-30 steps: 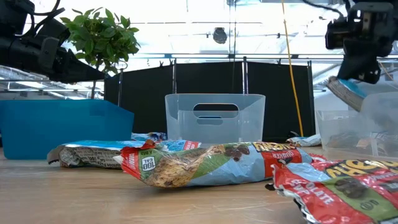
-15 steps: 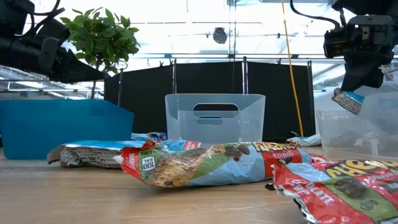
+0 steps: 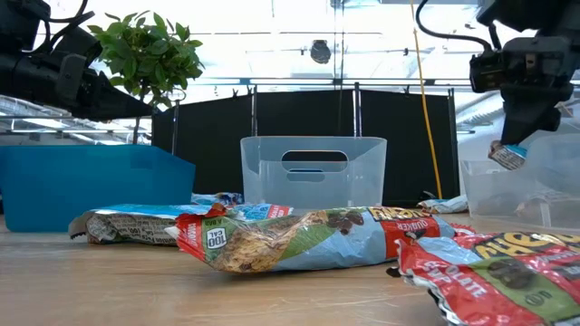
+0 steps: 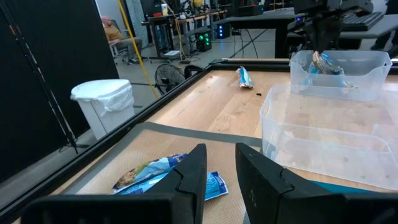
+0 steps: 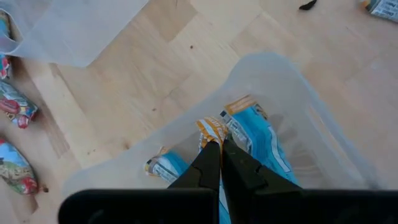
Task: Pick and place Granola Bars by type
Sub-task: Put the yellow granola bar into the right transparent bin
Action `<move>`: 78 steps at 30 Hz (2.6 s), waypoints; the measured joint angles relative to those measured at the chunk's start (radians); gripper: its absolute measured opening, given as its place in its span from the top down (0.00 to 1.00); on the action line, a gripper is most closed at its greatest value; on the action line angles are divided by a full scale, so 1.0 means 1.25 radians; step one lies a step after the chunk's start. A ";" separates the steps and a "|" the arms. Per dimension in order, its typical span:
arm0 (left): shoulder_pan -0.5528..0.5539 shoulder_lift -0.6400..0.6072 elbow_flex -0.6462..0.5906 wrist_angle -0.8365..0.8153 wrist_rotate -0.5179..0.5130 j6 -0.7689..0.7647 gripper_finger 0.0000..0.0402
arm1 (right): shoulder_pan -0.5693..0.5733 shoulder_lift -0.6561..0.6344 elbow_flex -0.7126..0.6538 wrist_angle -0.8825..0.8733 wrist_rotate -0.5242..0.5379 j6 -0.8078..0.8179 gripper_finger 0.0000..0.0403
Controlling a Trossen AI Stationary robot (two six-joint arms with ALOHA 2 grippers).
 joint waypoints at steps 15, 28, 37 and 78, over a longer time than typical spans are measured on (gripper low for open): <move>0.000 0.000 0.000 0.000 0.000 0.000 0.77 | 0.000 0.001 0.000 0.001 -0.001 0.013 0.99; 0.000 0.000 0.000 0.000 0.000 0.000 0.77 | 0.000 0.001 0.000 0.031 0.005 -0.006 0.74; 0.000 0.000 0.000 0.000 0.000 0.000 0.77 | 0.000 0.003 -0.060 0.325 0.187 -0.134 0.61; 0.000 0.000 0.000 0.000 0.000 0.000 0.77 | -0.175 -0.050 -0.323 1.151 0.334 -0.721 0.64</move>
